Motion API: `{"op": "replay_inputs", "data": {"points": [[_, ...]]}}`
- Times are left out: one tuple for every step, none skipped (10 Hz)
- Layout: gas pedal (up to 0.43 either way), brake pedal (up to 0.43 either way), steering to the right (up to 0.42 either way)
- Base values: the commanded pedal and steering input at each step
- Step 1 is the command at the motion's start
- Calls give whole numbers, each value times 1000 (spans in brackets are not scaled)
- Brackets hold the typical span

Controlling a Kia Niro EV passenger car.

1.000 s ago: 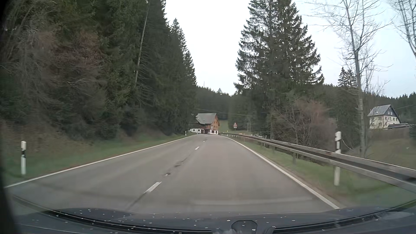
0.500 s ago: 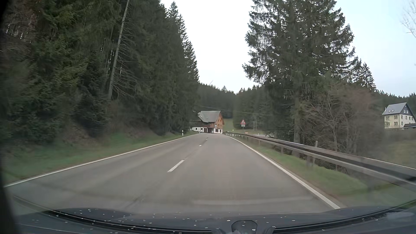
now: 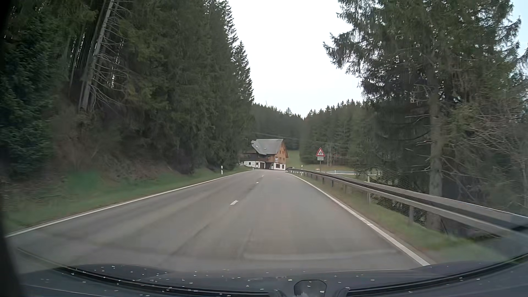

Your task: Follow the waypoints while adhering to traffic rules and regulations

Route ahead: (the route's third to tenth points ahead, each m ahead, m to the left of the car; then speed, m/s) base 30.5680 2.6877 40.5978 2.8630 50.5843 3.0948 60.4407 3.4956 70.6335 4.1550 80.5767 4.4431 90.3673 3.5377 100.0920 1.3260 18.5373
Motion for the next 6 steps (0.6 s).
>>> {"op": "replay_inputs", "data": {"points": [[0,0,-6],[0,0,-6],[0,0,-6],[0,0,-6],[0,0,-6],[0,0,-6]]}}
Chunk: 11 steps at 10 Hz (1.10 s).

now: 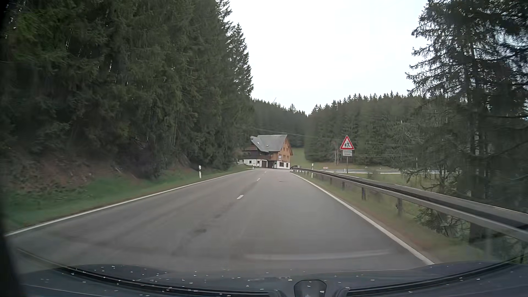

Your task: Follow the waypoints while adhering to traffic rules and regulations

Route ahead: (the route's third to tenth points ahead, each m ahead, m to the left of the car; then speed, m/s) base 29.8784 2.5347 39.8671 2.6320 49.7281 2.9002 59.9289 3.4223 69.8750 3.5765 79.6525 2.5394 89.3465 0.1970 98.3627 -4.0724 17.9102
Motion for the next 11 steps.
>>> {"op": "replay_inputs", "data": {"points": [[0,0,-5],[0,0,-5],[0,0,-5],[0,0,-5],[0,6,-6],[0,12,-6],[0,18,-6],[0,24,-6],[0,30,-6],[0,30,-6],[0,30,-6]]}}
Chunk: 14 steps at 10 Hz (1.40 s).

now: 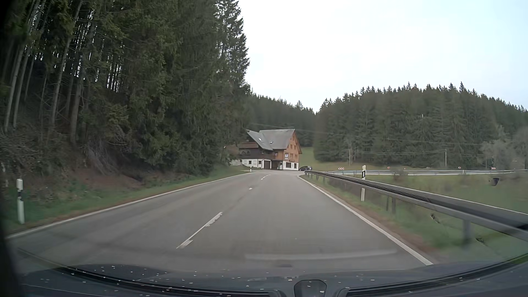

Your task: Follow the waypoints while adhering to traffic rules and regulations

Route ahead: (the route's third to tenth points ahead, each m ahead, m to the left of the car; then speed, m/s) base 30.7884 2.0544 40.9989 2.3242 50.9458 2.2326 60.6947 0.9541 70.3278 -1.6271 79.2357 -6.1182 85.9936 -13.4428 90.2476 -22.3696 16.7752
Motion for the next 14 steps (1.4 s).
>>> {"op": "replay_inputs", "data": {"points": [[0,30,-6],[0,37,-6],[0,43,-6],[0,61,-6],[0,73,-6],[0,104,-6],[0,110,-6],[0,122,-6],[0,128,-6],[0,140,-5],[0,165,-4],[0,177,-4],[0,183,-4],[0,183,-3]]}}
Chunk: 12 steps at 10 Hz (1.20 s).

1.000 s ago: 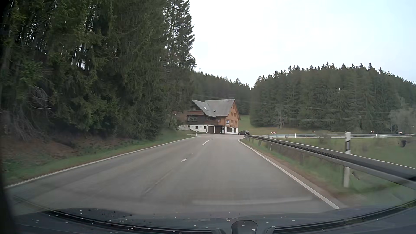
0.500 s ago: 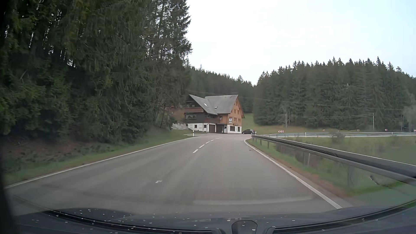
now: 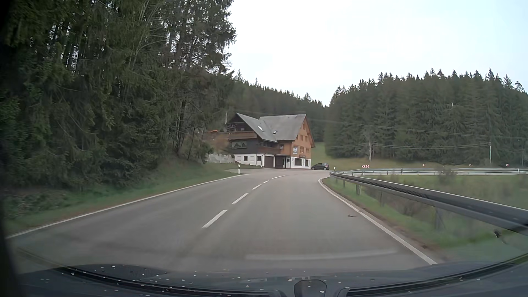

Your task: Follow the waypoints while adhering to traffic rules and regulations

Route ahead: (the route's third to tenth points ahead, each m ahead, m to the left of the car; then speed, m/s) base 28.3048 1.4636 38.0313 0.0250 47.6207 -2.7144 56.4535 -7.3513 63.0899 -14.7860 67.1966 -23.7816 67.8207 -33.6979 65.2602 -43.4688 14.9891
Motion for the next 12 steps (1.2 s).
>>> {"op": "replay_inputs", "data": {"points": [[0,183,-1],[0,183,0],[0,171,0],[0,159,0],[0,146,0],[0,140,3],[0,140,8],[0,140,13],[0,140,16],[0,146,16],[0,146,16],[0,146,16]]}}
